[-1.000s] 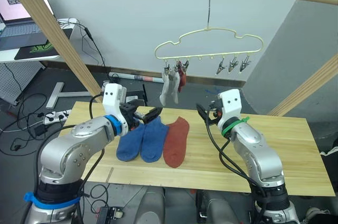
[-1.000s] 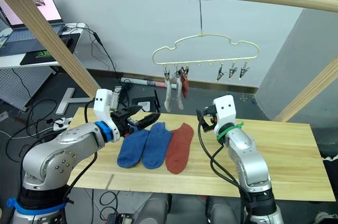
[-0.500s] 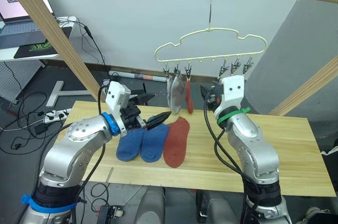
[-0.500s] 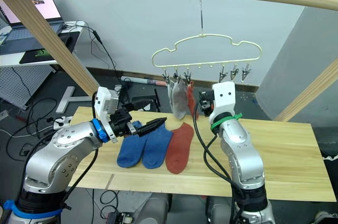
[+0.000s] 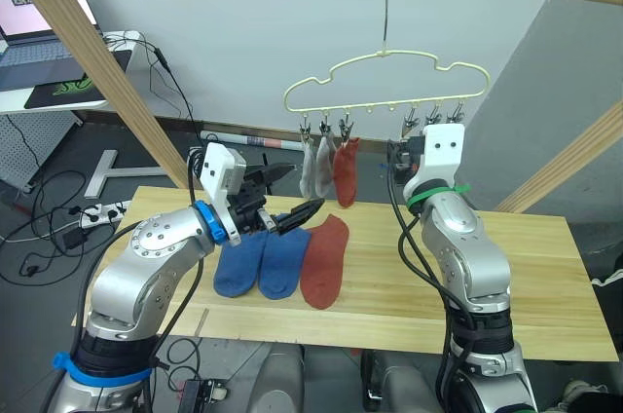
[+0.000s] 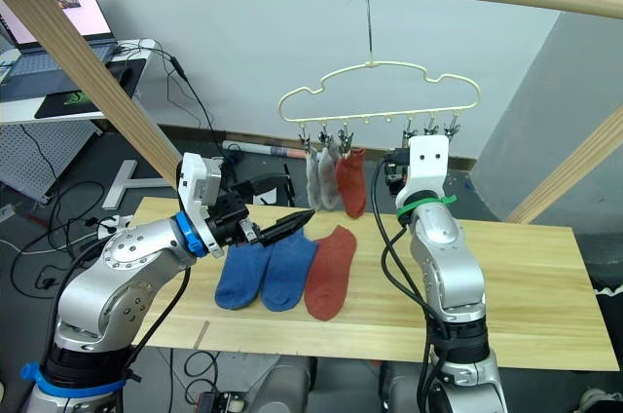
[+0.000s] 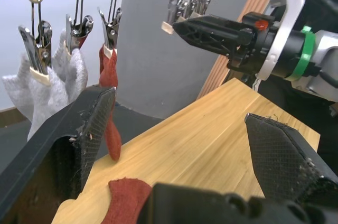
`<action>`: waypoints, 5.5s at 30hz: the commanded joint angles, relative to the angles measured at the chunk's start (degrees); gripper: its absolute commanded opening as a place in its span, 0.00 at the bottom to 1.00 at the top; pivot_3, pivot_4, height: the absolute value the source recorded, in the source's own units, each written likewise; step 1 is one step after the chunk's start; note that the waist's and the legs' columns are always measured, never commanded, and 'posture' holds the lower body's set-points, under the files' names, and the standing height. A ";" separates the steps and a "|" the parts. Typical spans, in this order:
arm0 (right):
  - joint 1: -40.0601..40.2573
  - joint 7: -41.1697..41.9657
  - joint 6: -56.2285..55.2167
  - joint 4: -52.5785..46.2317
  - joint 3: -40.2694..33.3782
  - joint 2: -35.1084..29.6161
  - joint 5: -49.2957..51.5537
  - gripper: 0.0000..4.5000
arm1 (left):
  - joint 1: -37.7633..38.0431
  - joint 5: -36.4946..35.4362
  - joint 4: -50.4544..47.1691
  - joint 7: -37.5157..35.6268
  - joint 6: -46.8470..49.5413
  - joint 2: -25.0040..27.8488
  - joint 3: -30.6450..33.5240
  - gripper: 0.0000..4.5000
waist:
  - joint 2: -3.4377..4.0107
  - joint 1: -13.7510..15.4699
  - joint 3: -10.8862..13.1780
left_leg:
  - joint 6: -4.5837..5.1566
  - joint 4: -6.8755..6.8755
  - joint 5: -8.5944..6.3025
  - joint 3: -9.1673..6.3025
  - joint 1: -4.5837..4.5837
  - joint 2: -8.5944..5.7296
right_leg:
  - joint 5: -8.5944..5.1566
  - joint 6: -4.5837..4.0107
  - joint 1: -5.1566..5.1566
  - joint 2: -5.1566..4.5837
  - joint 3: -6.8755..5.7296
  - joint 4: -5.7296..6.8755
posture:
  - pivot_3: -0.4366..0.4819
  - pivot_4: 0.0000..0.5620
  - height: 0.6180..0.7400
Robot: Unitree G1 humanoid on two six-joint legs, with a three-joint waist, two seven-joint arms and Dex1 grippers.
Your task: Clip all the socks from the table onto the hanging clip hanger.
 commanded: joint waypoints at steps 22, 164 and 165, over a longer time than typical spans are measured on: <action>-9.77 2.62 -10.42 10.21 -1.92 -1.28 1.19 0.53 | -7.94 -1.67 -1.62 -0.65 -0.22 -2.55 0.26 1.00 | 0.00 -0.01 0.00 | 0.00 0.01 0.00 -0.05 -0.01 0.01 | 0.07 -0.11 0.00 0.02 -0.07 0.04 | 0.84 0.38 1.00; -29.72 0.43 54.11 -0.15 -35.47 3.84 19.21 0.35 | -7.59 32.76 31.91 19.45 -40.23 -37.02 -17.37 0.00 | 0.70 -4.10 -1.67 | 0.36 -0.05 0.19 -0.35 -0.15 -0.11 | -0.11 0.03 0.09 0.00 -0.32 -0.09 | 0.69 0.39 1.00; -29.79 0.78 53.96 -0.20 -35.41 3.66 19.23 0.44 | -7.55 32.67 31.89 19.29 -40.11 -36.92 -17.38 0.00 | 0.73 -4.22 -1.65 | 0.36 -0.05 0.18 -0.34 -0.15 -0.11 | -0.11 0.03 0.09 0.00 -0.32 -0.09 | 0.69 0.39 1.00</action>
